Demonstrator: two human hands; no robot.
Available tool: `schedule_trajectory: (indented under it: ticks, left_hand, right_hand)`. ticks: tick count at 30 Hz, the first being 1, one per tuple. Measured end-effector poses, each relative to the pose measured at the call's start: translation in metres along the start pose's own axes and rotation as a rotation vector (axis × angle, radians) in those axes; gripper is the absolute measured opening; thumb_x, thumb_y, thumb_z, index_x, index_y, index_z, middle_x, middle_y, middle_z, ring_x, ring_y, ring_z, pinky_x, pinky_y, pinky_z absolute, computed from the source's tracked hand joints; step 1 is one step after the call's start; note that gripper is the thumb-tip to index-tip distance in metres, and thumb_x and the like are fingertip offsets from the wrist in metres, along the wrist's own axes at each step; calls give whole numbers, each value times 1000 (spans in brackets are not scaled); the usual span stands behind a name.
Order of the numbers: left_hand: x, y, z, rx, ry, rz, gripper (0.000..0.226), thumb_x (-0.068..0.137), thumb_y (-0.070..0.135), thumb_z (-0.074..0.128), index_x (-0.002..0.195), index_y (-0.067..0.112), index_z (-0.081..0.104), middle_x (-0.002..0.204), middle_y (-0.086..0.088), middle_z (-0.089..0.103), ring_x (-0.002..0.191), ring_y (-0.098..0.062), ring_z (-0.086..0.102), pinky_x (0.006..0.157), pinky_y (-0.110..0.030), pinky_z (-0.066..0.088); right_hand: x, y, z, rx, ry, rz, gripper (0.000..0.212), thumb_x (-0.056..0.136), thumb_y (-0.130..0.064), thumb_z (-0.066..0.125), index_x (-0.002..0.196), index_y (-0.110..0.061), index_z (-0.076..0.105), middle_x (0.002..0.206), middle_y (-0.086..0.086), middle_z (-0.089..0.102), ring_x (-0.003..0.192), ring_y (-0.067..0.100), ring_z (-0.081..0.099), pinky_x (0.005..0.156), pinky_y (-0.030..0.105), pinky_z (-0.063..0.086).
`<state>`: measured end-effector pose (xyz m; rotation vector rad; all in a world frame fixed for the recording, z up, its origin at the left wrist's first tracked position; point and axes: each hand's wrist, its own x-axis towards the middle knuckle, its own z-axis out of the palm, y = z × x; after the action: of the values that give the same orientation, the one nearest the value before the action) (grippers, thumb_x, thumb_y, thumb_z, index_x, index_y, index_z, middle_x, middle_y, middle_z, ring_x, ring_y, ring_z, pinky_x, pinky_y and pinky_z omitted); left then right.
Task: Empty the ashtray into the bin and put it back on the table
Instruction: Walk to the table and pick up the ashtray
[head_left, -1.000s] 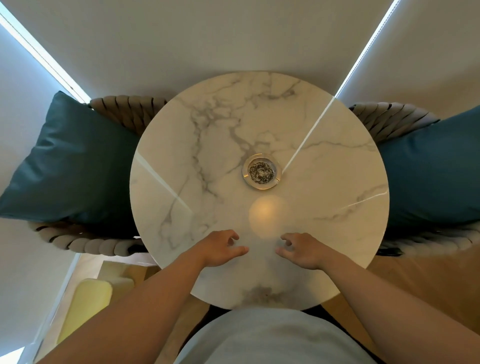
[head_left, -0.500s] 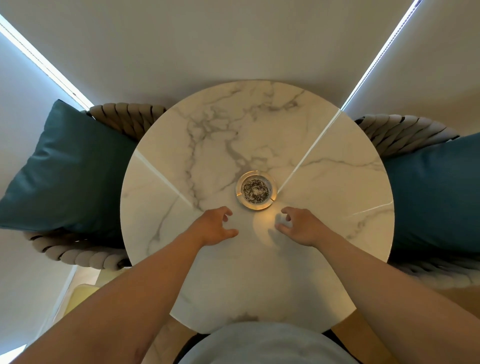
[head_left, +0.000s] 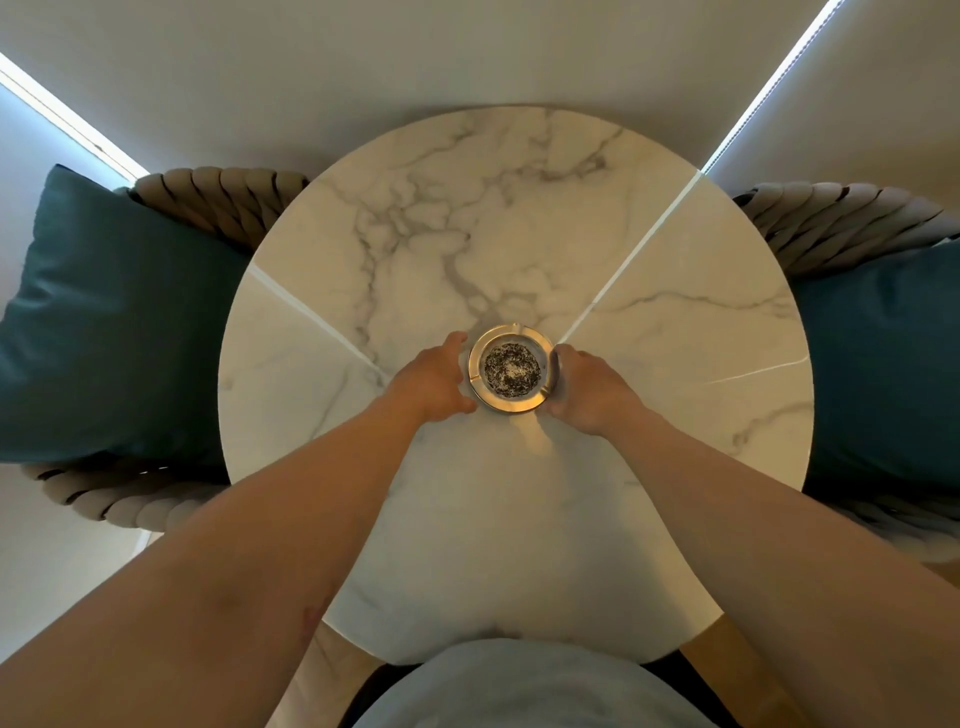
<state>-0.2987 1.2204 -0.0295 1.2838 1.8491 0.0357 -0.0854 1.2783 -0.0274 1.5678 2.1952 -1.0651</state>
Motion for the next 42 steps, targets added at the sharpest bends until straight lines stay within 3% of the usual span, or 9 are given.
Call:
schedule_trajectory:
  ticks: [8, 15, 26, 42]
  left_hand:
    - [11, 5, 2, 60, -8, -3, 102, 62, 27, 87, 144, 28, 27, 107, -4, 62, 98, -27, 63, 86, -46, 54]
    - [15, 6, 2, 89, -15, 3, 102, 58, 28, 87, 141, 33, 27, 111, -4, 64, 102, -28, 62, 86, -47, 53]
    - [19, 10, 7, 97, -15, 10, 106, 58, 31, 88, 143, 35, 25, 114, -5, 65, 105, -30, 62, 87, -45, 52]
    - [18, 13, 9, 125, 3, 3, 110, 56, 38, 88, 143, 39, 20, 116, -4, 64, 107, -31, 62, 87, -45, 52]
  right_hand:
    - [11, -7, -4, -36, -33, 0, 74, 68, -32, 83, 126, -13, 41, 111, 13, 57, 102, 34, 57, 87, 47, 52]
    - [16, -11, 1, -52, -55, 7, 93, 68, -27, 85, 143, -16, 30, 120, 15, 56, 111, 35, 56, 92, 48, 52]
    - [19, -10, 6, -36, -46, 18, 112, 66, -27, 90, 152, -17, 19, 128, 15, 53, 119, 35, 54, 95, 48, 51]
    - [19, -10, 10, -30, -28, 15, 118, 65, -29, 91, 154, -16, 14, 131, 16, 52, 122, 36, 53, 95, 50, 51]
